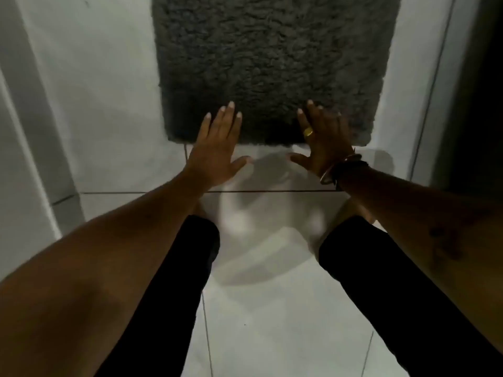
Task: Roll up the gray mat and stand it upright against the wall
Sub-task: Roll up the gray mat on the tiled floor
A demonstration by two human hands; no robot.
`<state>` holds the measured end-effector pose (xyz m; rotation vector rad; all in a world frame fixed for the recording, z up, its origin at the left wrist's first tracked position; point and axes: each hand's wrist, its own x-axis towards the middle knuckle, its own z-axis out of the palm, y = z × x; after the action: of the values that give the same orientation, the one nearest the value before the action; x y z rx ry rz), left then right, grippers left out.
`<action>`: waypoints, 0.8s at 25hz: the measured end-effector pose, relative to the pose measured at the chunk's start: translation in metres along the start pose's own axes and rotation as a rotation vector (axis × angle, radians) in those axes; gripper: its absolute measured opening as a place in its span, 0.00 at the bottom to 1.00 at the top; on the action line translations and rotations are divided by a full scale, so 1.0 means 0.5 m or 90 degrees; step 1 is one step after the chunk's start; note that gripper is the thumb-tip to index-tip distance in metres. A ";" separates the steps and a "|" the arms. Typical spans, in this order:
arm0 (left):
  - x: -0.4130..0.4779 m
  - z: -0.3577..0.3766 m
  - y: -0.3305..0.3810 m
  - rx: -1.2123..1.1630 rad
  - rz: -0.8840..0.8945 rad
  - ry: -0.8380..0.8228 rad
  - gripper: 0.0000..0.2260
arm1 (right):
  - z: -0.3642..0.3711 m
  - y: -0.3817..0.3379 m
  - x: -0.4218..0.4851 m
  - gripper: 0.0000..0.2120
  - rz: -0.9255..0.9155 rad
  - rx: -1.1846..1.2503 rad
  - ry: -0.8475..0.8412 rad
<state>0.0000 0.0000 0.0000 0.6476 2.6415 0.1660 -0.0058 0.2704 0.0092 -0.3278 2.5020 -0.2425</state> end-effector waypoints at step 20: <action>0.170 0.075 0.020 0.118 -0.016 0.143 0.26 | 0.011 0.057 0.214 0.10 0.007 -0.027 0.253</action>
<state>-0.0485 0.0491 -0.0630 0.6906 2.9047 -0.0146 -0.0923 0.2664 -0.0598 -0.3068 2.9031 -0.2716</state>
